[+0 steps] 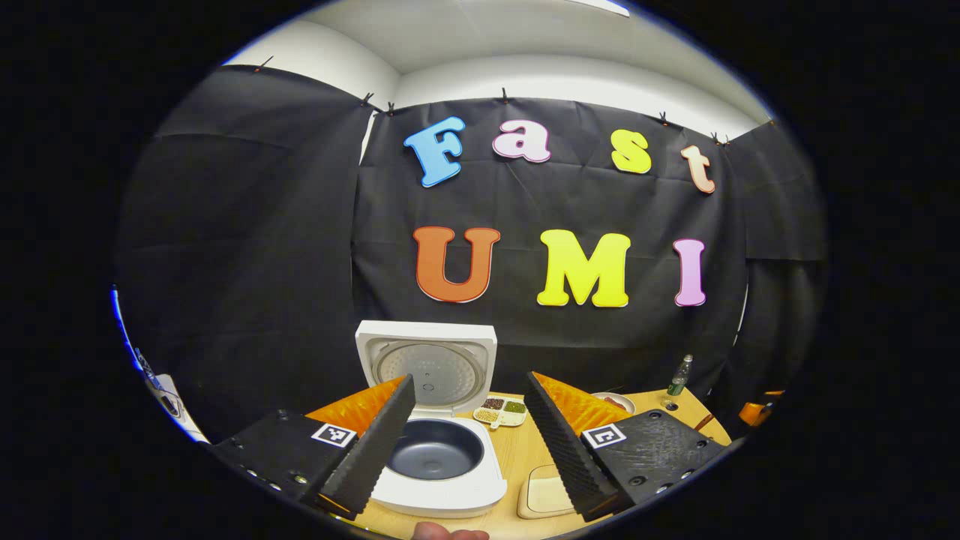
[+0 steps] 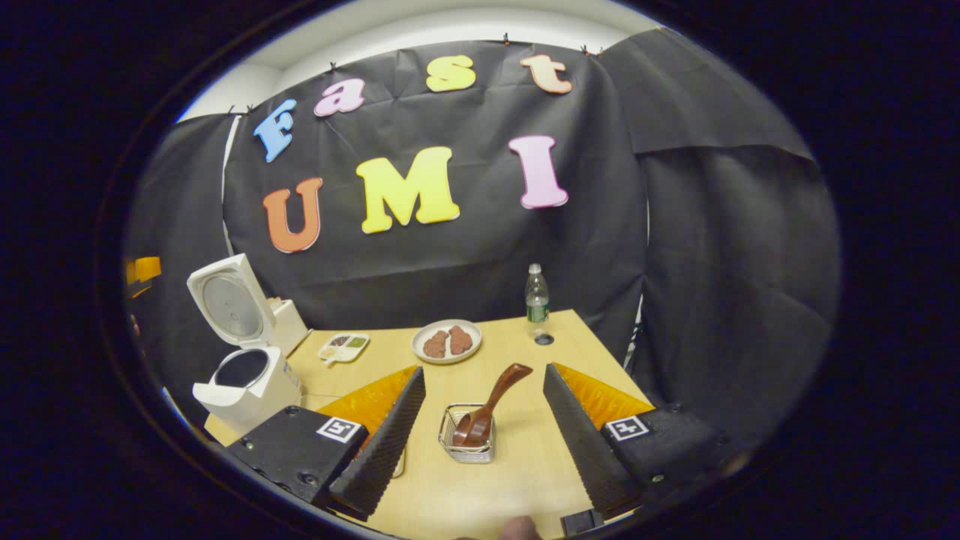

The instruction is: Close the left gripper, press the button to open the rice cooker; take a wooden spoon from the chopstick holder with the right hand, scoop a spoonful of rice and pour it into the rice cooker, then put the wooden spoon back into the chopstick holder.

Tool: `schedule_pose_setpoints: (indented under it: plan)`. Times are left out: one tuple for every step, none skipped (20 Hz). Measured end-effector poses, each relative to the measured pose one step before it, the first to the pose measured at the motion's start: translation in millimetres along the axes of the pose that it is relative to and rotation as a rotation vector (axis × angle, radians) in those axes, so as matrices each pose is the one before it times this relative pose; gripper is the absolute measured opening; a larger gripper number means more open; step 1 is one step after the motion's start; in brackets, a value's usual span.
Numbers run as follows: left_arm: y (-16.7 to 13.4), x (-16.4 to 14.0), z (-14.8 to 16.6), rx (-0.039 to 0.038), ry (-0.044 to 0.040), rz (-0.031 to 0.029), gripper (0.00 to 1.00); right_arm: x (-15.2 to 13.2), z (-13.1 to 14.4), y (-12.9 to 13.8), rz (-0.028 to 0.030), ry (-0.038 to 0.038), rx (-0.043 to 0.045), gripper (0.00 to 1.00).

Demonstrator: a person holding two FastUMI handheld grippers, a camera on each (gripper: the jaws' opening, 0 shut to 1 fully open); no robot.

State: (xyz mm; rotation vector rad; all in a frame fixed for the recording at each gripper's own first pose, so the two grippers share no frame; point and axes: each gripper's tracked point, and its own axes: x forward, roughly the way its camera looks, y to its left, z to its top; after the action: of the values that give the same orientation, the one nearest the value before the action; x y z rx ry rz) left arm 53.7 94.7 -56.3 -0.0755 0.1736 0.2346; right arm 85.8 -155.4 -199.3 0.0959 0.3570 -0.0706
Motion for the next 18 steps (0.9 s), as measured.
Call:
schedule_pose_setpoints:
  plan:
    - [-4.41, -1.29, -2.51, -0.00255, 0.01175, 0.00652, 0.94, 15.30, -10.77, -8.10, -0.00427, 0.02711, 0.00732, 1.00]
    - [-2.61, -1.13, -1.85, -0.00132, 0.00918, 0.01021, 0.94, 14.74, -9.50, -3.92, 0.00444, 0.02858, 0.00948, 1.00]
    - [-3.03, -0.69, 0.15, -0.00320, 0.00629, 0.00904, 0.94, 14.51, -6.95, -2.53, 0.01250, 0.02073, 0.01712, 1.00]
    - [-3.41, 0.20, 1.08, -0.00653, 0.00076, 0.00984, 0.94, 13.91, -4.83, -2.69, 0.00946, 0.02084, 0.01202, 1.00]
    - [-3.98, -0.56, 2.61, -0.00659, -0.00302, 0.00809, 0.94, 13.34, -5.85, -2.45, 0.00874, 0.02309, 0.01147, 0.97]
    - [-3.31, -0.61, 3.69, -0.00931, -0.00769, 0.01200, 0.94, 11.05, -4.08, -1.19, 0.01227, 0.01670, 0.01144, 1.00]
    - [-3.69, -0.51, 3.06, -0.01073, -0.00692, 0.01180, 0.94, 11.25, -2.11, -1.43, 0.01188, 0.01181, 0.01380, 1.00]
    - [-4.01, 0.09, 1.42, -0.00969, -0.00025, 0.00761, 0.94, 10.74, -2.35, -0.80, 0.00979, 0.01146, 0.01106, 0.94]
    - [-3.86, -0.67, 1.76, -0.00581, -0.00076, 0.00995, 0.94, 10.02, -1.96, -1.83, 0.00565, 0.01411, 0.00381, 0.99]
    - [-2.43, -0.29, 0.94, -0.00313, 0.00186, 0.00689, 0.94, 8.17, -2.34, -0.20, 0.01011, 0.01040, 0.00641, 0.89]
    - [-2.13, 0.11, 0.14, 0.00035, 0.00266, 0.00861, 0.94, 7.93, -1.57, 0.06, 0.00847, 0.01063, 0.00426, 0.93]
    - [-1.34, 0.56, -2.95, 0.00511, 0.00899, 0.00903, 0.94, 7.66, -1.78, 0.25, 0.00951, 0.00912, 0.00574, 0.91]
    - [1.19, -0.19, -2.40, 0.00753, 0.00716, 0.01504, 0.94, 8.67, -1.74, -0.10, 0.00862, 0.00879, 0.00801, 0.89]
    - [1.69, -0.26, -1.11, 0.00745, 0.00459, 0.01469, 0.94, 7.79, -1.61, -0.30, 0.00759, 0.00656, 0.00700, 0.85]
    - [0.98, -0.42, -1.52, 0.00388, 0.00585, 0.01391, 0.95, 7.37, -1.09, -2.14, 0.00227, 0.00647, 0.00237, 0.83]
    - [0.87, -0.80, -2.15, 0.00663, 0.00643, 0.01379, 0.94, 6.71, -2.60, -1.28, 0.00435, 0.01113, 0.00651, 0.81]
    - [1.17, -0.07, -3.27, 0.00693, 0.00926, 0.01406, 0.94, 5.41, -1.12, -0.43, 0.00816, 0.01073, 0.00638, 0.79]
    - [0.37, -0.17, -4.65, 0.00749, 0.01234, 0.00905, 0.94, 3.74, -1.64, -1.11, 0.00358, 0.00775, 0.00121, 0.76]
